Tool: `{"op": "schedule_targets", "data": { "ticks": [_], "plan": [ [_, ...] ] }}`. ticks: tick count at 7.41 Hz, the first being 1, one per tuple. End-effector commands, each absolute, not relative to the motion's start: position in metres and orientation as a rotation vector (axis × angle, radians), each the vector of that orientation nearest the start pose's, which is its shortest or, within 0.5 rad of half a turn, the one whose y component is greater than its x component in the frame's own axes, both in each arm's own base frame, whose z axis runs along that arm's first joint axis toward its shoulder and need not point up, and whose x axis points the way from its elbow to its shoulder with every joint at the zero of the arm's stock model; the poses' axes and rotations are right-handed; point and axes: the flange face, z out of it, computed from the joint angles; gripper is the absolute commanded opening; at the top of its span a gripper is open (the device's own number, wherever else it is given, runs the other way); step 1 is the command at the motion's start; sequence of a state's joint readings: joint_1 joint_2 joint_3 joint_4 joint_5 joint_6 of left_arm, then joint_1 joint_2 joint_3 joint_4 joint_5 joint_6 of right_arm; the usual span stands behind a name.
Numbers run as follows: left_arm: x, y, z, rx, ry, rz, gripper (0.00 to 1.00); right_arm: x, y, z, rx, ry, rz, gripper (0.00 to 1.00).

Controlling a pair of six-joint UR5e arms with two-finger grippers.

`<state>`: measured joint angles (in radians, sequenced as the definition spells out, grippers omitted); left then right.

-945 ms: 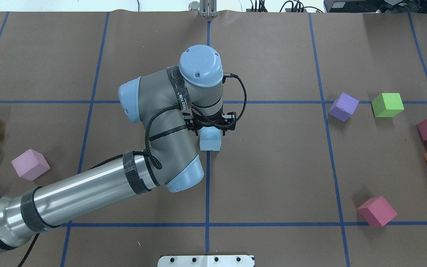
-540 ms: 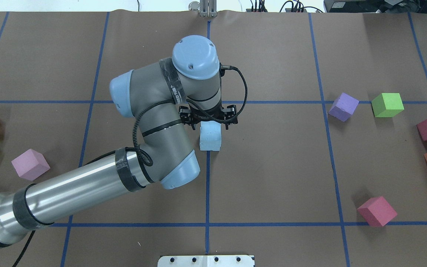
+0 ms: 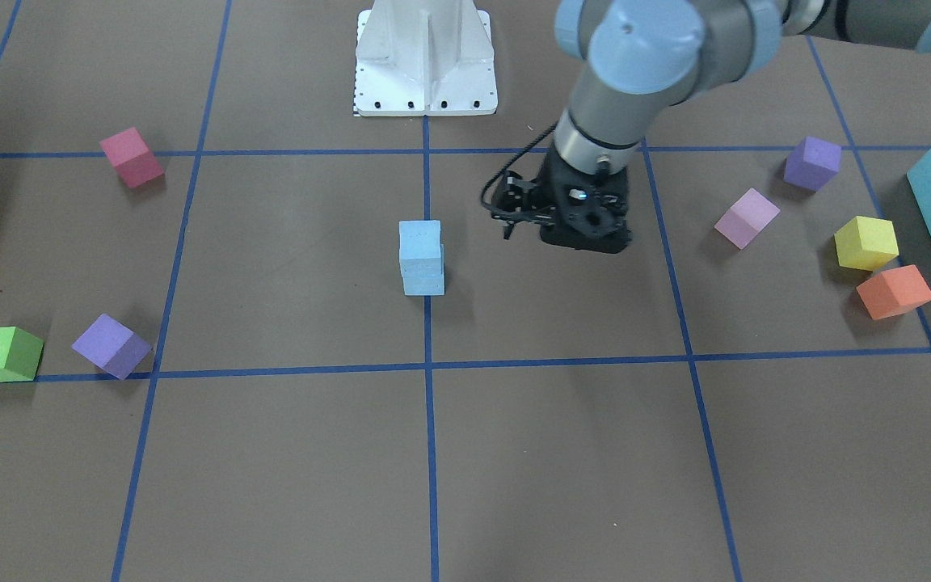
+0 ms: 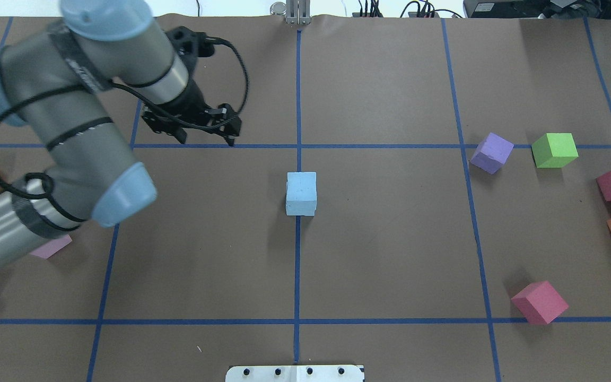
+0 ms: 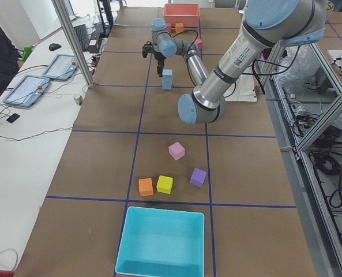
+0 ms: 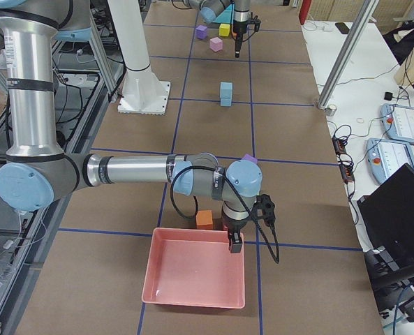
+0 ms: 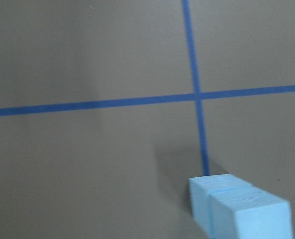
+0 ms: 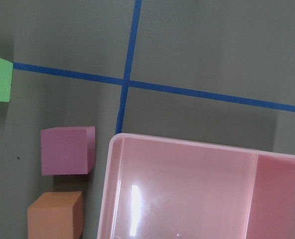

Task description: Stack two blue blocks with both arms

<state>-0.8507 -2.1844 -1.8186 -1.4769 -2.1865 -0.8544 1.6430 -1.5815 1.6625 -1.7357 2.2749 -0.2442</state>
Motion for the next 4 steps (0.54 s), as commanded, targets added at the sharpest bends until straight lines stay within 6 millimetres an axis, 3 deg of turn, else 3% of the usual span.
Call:
{"op": "schedule_targets", "data": {
  "ticks": [1, 4],
  "plan": [
    [0.253, -0.542, 0.272, 0.157, 0.906, 0.142, 0.98, 0.103, -0.473, 0.640, 0.030, -0.710, -0.130, 1.00],
    [0.117, -0.560, 0.390, 0.181, 0.872, 0.221, 0.98, 0.100, -0.477, 0.635, 0.028, -0.752, -0.098, 1.00]
  ]
}}
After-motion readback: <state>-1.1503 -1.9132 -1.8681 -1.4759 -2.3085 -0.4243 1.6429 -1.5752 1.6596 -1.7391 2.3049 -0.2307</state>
